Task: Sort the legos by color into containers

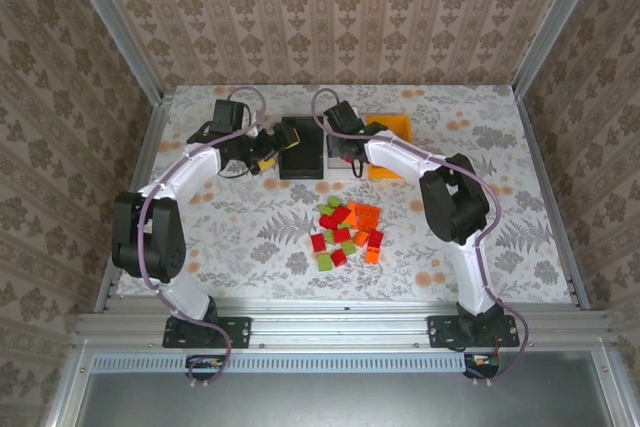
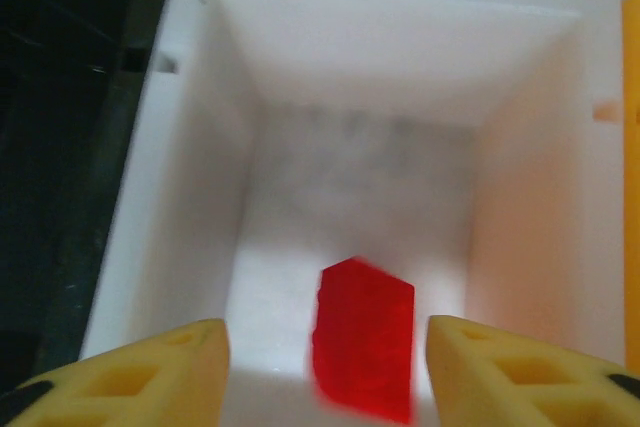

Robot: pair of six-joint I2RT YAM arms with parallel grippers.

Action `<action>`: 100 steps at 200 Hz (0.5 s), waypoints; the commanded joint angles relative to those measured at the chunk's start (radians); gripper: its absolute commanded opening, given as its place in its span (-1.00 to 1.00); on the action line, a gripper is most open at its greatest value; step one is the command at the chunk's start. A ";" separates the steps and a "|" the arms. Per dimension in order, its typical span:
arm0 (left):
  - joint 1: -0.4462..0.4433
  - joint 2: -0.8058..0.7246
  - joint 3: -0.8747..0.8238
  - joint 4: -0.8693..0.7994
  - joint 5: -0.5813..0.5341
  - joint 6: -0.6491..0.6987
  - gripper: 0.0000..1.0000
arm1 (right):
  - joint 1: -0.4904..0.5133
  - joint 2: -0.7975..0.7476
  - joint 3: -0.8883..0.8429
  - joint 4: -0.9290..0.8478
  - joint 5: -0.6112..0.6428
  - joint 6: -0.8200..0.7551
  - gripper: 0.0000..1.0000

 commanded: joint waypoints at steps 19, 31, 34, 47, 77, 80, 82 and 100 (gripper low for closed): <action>0.002 -0.021 0.026 -0.006 0.012 0.008 0.99 | 0.035 -0.193 -0.061 -0.018 0.005 -0.030 0.11; 0.002 -0.024 0.025 -0.005 0.012 0.007 1.00 | 0.062 -0.280 -0.144 -0.011 0.008 -0.024 0.05; 0.002 -0.024 0.025 -0.006 0.012 0.006 1.00 | 0.070 -0.302 -0.170 -0.008 0.008 -0.018 0.04; 0.001 -0.028 0.026 -0.005 0.013 0.005 1.00 | 0.120 -0.397 -0.288 -0.005 0.005 0.006 0.00; 0.007 -0.037 0.030 -0.011 0.007 0.009 0.99 | 0.311 -0.570 -0.520 -0.068 0.033 0.156 -0.11; 0.009 -0.037 0.031 -0.013 0.006 0.010 1.00 | 0.332 -0.582 -0.543 -0.075 0.034 0.178 -0.12; 0.010 -0.038 0.032 -0.013 0.005 0.011 1.00 | 0.346 -0.589 -0.553 -0.081 0.033 0.195 -0.13; 0.019 -0.045 0.031 -0.018 0.000 0.012 1.00 | 0.458 -0.619 -0.623 -0.150 0.038 0.339 -0.12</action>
